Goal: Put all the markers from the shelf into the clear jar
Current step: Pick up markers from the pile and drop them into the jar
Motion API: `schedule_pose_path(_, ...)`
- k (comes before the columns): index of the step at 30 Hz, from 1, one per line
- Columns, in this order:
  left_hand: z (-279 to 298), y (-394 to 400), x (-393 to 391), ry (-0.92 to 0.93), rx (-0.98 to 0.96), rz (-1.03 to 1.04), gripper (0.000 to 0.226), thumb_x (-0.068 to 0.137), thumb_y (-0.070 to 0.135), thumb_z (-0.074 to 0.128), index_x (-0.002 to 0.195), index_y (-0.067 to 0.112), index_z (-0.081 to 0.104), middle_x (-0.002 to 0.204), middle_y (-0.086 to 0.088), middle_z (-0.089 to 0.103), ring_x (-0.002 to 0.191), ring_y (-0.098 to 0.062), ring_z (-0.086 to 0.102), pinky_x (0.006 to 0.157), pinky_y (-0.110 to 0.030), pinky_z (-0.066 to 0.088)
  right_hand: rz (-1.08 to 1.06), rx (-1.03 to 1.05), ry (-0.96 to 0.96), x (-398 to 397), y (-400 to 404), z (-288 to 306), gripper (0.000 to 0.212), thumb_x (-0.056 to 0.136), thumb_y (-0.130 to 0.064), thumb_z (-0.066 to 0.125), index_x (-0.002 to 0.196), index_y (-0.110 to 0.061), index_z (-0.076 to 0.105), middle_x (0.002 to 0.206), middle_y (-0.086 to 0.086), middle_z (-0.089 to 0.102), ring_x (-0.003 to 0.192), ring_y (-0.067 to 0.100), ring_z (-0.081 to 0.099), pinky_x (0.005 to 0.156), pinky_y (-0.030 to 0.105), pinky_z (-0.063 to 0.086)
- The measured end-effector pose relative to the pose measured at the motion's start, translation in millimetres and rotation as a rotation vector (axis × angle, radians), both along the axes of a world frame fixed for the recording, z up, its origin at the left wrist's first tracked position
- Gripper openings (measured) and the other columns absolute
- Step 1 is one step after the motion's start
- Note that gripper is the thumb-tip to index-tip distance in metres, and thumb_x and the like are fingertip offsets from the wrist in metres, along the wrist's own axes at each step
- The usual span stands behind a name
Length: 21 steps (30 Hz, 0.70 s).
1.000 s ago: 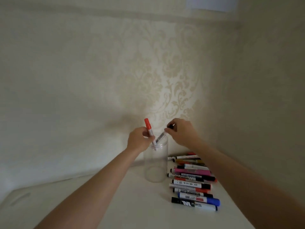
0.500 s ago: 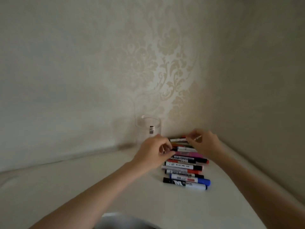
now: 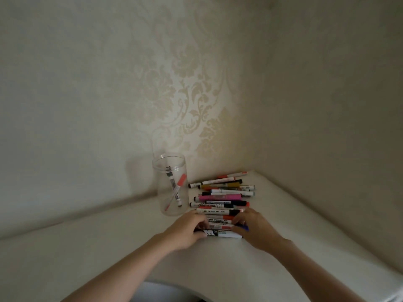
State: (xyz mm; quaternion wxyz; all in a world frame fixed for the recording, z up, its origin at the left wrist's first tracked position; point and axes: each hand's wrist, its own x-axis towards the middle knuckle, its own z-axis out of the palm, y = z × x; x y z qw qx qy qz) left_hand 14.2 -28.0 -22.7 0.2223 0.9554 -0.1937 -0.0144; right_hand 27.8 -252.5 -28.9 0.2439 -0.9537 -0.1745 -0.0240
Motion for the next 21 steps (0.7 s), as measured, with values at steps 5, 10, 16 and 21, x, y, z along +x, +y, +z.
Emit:
schedule_pose_path(5, 57.9, 25.0, -0.4, -0.069, -0.350, 0.081, 0.011, 0.083, 0.018, 0.075, 0.092, 0.015, 0.070, 0.087, 0.008, 0.072, 0.084, -0.007, 0.068, 0.081, -0.024, 0.052, 0.033, -0.069, 0.016, 4.4, -4.7, -3.4, 0.023, 0.090, -0.027, 0.062, 0.111, -0.019, 0.061, 0.127, 0.003, 0.049, 0.102, 0.013, 0.052, 0.090, 0.016, 0.040)
schedule_pose_path(10, 126.3, 45.0, 4.0, -0.179, -0.833, 0.271, 0.015, 0.083, 0.014, 0.075, 0.095, 0.017, 0.067, 0.090, -0.009, 0.073, 0.083, -0.024, 0.071, 0.083, -0.037, 0.058, -0.016, 0.001, -0.025, 4.9, 2.9, 12.0, 0.014, 0.090, -0.027, 0.062, 0.103, -0.023, 0.060, 0.108, 0.000, 0.063, 0.089, 0.013, 0.059, 0.078, 0.019, 0.048)
schedule_pose_path(16, 181.0, 89.8, 28.6, -0.513, -0.758, 0.361, 0.019, 0.096, 0.006, 0.054, 0.115, 0.012, 0.054, 0.095, -0.007, 0.059, 0.085, -0.024, 0.069, 0.085, -0.038, 0.059, -0.200, 0.853, -0.098, 22.5, 14.4, 113.6, 0.008, 0.086, -0.023, 0.068, 0.093, -0.020, 0.069, 0.083, 0.002, 0.072, 0.077, 0.019, 0.070, 0.075, 0.034, 0.058)
schedule_pose_path(21, 156.8, 97.6, 53.6, -0.473, -0.371, 0.362, 0.029, 0.095, 0.002, 0.051, 0.121, 0.014, 0.053, 0.105, -0.011, 0.061, 0.088, -0.027, 0.062, 0.088, -0.040, 0.052, -0.105, 0.846, -0.165, 42.6, 63.9, 169.0, 0.019, 0.087, -0.023, 0.068, 0.104, -0.017, 0.065, 0.091, 0.002, 0.070, 0.077, 0.015, 0.071, 0.071, 0.027, 0.058)
